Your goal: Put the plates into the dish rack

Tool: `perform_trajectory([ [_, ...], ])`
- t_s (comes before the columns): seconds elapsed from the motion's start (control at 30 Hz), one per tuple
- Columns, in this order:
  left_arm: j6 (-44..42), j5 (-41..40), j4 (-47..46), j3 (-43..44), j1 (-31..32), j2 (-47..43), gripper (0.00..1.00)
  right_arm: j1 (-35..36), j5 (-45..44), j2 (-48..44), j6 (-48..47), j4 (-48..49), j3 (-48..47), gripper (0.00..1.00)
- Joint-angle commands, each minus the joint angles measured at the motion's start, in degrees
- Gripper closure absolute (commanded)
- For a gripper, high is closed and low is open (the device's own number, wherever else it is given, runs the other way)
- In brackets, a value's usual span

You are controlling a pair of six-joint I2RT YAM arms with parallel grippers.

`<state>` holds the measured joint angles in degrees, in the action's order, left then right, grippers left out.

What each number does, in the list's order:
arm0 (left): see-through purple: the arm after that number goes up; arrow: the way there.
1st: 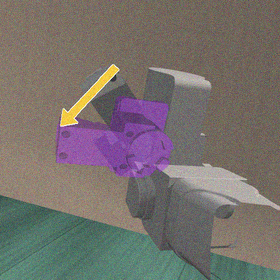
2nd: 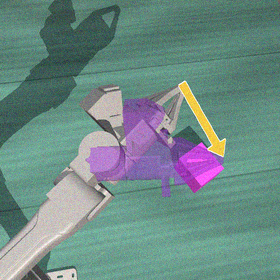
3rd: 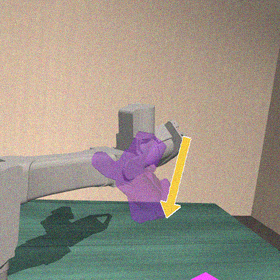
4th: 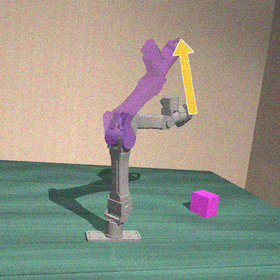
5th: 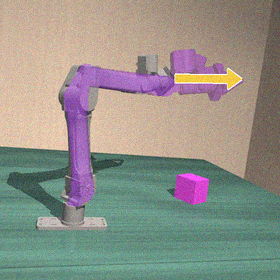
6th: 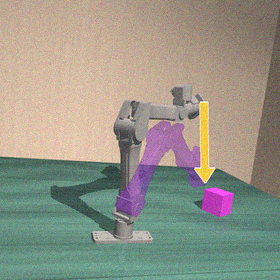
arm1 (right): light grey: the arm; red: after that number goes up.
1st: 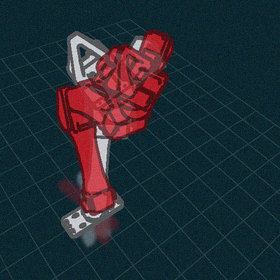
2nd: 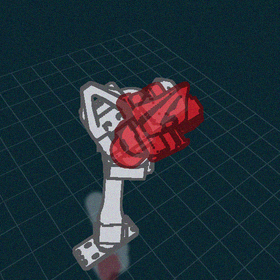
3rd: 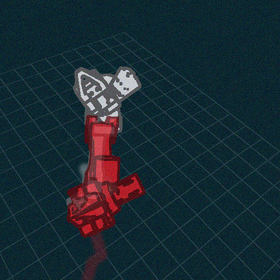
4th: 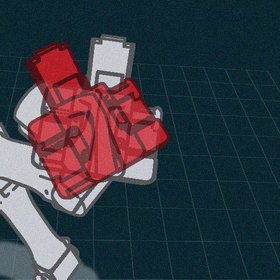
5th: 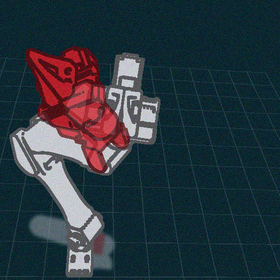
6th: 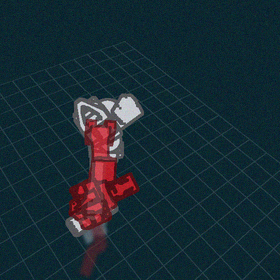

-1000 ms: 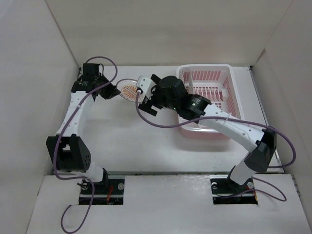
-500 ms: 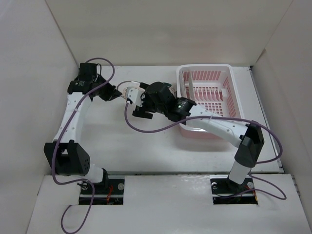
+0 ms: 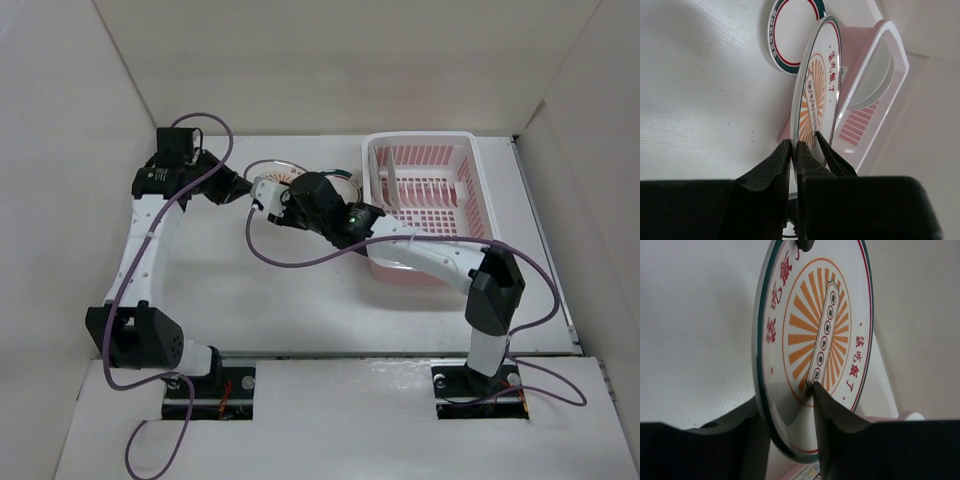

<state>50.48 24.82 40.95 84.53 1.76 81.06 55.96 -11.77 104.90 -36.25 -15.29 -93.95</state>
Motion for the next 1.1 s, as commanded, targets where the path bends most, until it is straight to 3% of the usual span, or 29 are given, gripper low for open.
perform_trajectory([
  [0.0,1.20,2.87,-3.07,0.02,-0.27,-4.06,1.00,0.37,-1.94,0.13,1.53,4.30,-2.46,0.60],
  [0.07,1.20,2.26,-3.07,0.02,-0.27,-4.06,1.00,0.37,-1.94,0.13,2.24,4.30,-2.46,0.72],
  [0.17,0.67,1.73,-3.07,-0.51,-0.27,-4.06,1.00,0.37,-1.94,0.13,2.76,4.30,-2.46,0.79],
  [0.3,-0.46,1.72,-4.30,-1.65,-0.79,-3.46,1.00,0.37,-1.94,-1.63,3.29,4.30,-1.94,0.99],
  [0.4,-1.95,3.83,-7.37,-1.65,-1.32,-2.23,1.00,0.37,-1.94,-2.16,3.82,4.30,-1.41,1.00],
  [0.47,-2.57,7.58,-9.38,-1.65,-1.32,-1.35,0.87,0.99,-2.64,-2.68,3.82,4.83,-0.88,1.00],
  [0.5,-2.58,9.18,-12.62,-2.17,-1.32,-0.73,0.76,1.60,-3.25,-2.69,3.82,4.83,-0.88,1.00],
  [0.53,-2.58,11.02,-14.74,-2.87,-1.32,-0.72,0.53,1.60,-3.26,-2.69,3.82,4.83,-0.36,1.00],
  [0.6,-1.71,16.73,-22.00,-3.93,-1.32,-0.72,0.26,2.13,-3.26,-3.39,3.82,5.35,-0.35,1.00],
  [0.7,0.06,21.83,-28.36,-4.55,-1.94,-0.20,0.00,2.13,-4.48,-4.53,5.39,5.36,-0.35,1.00],
  [0.77,0.67,21.85,-29.61,-4.55,-2.63,-0.20,0.00,2.13,-5.27,-5.31,6.18,6.06,-0.35,1.00],
  [0.9,-3.53,13.18,-25.50,-4.56,-3.96,-0.72,0.00,0.73,-8.52,-8.74,12.23,6.06,-1.67,1.00],
  [1.0,-10.47,0.53,-17.33,-2.80,-3.96,-0.03,0.00,-2.17,-10.81,-11.82,15.58,4.58,-1.67,1.00],
  [1.03,-12.14,-7.34,-14.52,-1.66,-3.96,0.76,0.00,-3.31,-10.82,-14.09,18.55,3.70,-1.67,1.00],
  [1.07,-13.99,-11.16,-7.71,0.00,-3.35,2.07,0.00,-6.19,-11.43,-15.24,20.24,2.82,-1.67,1.00],
])
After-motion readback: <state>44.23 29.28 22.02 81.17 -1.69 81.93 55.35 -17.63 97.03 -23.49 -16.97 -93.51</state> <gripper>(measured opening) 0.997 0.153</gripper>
